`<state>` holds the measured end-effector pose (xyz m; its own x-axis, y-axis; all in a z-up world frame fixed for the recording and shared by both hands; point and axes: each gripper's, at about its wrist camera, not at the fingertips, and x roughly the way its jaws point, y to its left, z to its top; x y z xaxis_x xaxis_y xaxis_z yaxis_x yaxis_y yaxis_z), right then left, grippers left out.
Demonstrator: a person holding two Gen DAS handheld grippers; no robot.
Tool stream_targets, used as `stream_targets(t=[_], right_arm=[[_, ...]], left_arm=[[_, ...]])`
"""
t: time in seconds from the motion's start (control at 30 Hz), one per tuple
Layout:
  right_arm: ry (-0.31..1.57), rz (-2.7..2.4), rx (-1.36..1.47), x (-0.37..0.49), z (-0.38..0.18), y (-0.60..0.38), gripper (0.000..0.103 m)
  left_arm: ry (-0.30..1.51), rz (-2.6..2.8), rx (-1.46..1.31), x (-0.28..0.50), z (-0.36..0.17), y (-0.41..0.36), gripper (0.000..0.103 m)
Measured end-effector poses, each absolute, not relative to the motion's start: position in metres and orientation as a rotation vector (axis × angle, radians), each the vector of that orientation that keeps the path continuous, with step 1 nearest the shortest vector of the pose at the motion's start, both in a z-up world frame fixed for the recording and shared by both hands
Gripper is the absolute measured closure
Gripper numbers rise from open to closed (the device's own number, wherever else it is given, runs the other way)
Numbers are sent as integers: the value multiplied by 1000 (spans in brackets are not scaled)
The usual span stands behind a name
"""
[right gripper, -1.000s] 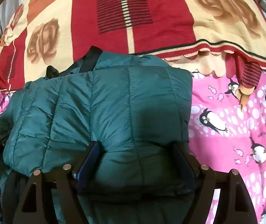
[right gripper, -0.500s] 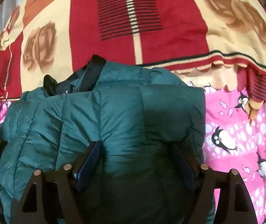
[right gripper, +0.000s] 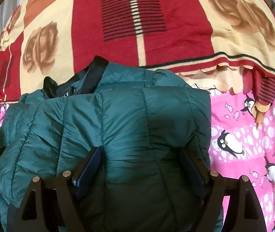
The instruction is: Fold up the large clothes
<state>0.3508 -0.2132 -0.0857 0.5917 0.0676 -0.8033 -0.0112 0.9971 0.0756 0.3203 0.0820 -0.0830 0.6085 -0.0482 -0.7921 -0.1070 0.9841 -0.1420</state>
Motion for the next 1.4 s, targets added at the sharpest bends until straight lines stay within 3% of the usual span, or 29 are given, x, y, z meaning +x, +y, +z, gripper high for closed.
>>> stream_targets(t=[0.27, 0.47, 0.73, 0.83, 0.9, 1.4], right_arm=[[778, 141, 140, 336, -29, -192, 25], [942, 229, 33, 350, -76, -155, 24], [827, 233, 77, 342, -45, -153, 24], [954, 265, 16, 348, -73, -135, 23], [940, 246, -6, 345, -81, -133, 22], [795, 185, 45, 296, -16, -175, 23]], left_arm=[[914, 40, -170, 320, -84, 81, 6], [910, 35, -171, 320, -85, 81, 4], [912, 40, -159, 320, -87, 80, 4], [912, 37, -159, 320, -87, 80, 3], [912, 39, -156, 320, -88, 78, 3], [827, 41, -206, 297, -54, 91, 3]])
